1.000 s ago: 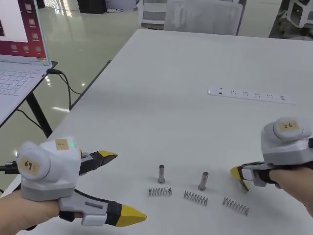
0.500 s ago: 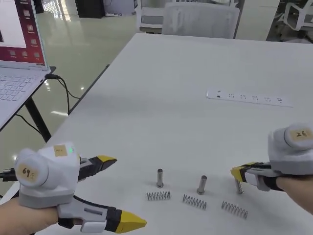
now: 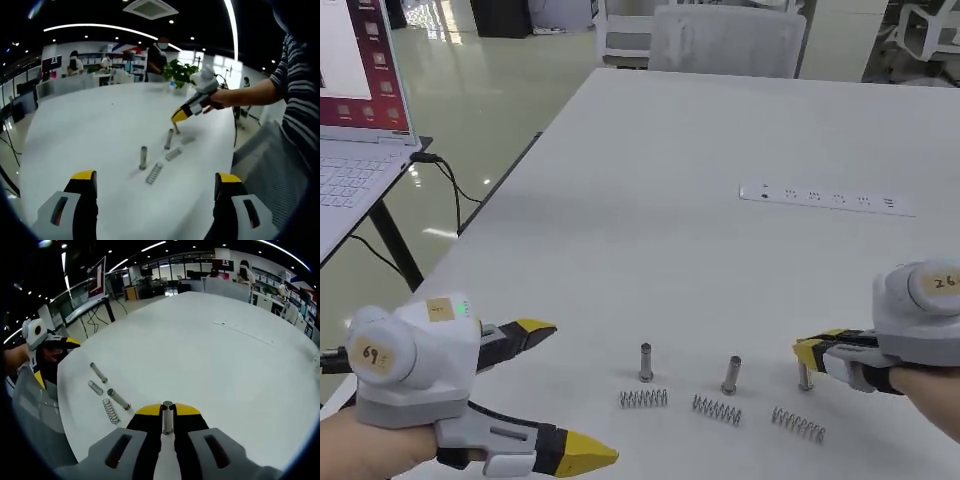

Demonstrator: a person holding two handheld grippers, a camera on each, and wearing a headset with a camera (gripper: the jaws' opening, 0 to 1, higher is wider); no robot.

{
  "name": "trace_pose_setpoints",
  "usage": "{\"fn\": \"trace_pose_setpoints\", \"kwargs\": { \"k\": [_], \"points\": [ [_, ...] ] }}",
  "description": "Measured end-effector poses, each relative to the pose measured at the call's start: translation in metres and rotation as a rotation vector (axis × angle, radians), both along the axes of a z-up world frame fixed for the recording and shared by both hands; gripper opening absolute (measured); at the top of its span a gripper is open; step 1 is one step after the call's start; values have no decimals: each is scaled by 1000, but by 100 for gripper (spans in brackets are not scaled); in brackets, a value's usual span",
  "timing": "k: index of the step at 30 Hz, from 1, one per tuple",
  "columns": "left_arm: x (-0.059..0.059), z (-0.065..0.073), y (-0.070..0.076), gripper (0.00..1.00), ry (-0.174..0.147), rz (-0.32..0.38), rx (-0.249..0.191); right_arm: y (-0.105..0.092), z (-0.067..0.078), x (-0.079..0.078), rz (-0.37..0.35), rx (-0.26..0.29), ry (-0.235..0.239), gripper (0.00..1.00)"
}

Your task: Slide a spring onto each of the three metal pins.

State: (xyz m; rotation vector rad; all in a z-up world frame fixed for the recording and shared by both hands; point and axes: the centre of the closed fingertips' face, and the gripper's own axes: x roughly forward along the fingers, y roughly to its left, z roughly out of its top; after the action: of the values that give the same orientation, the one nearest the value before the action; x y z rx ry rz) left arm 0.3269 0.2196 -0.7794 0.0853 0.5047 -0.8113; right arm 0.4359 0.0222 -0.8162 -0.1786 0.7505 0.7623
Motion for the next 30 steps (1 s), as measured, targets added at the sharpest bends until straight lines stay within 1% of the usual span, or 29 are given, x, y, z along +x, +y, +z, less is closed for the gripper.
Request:
{"fn": "trace_pose_setpoints", "kwargs": {
  "k": [4, 8, 11, 15, 19, 27, 30],
  "points": [
    [0, 1, 0, 95, -2, -1, -3, 0, 2, -4, 3, 5, -16, 5],
    [-2, 0, 0, 95, -1, 0, -1, 1, 3, -8, 26, -17, -41, 5],
    [-2, 1, -1, 95, -2, 1, -4, 0, 4, -11, 46, -41, -71, 5],
    [-3, 2, -2, 95, -3, 2, -6, -3, 4, -14, 51, -66, -92, 5],
    [-5, 1, -3, 95, -2, 3, -7, -5, 4, -17, 55, -76, -101, 5],
    [-6, 1, -4, 95, 0, 5, -12, -9, 4, -20, 47, -78, -91, 5],
    [-6, 1, -5, 95, 0, 5, -13, -9, 3, -22, 52, -81, -97, 5]
  ]
}}
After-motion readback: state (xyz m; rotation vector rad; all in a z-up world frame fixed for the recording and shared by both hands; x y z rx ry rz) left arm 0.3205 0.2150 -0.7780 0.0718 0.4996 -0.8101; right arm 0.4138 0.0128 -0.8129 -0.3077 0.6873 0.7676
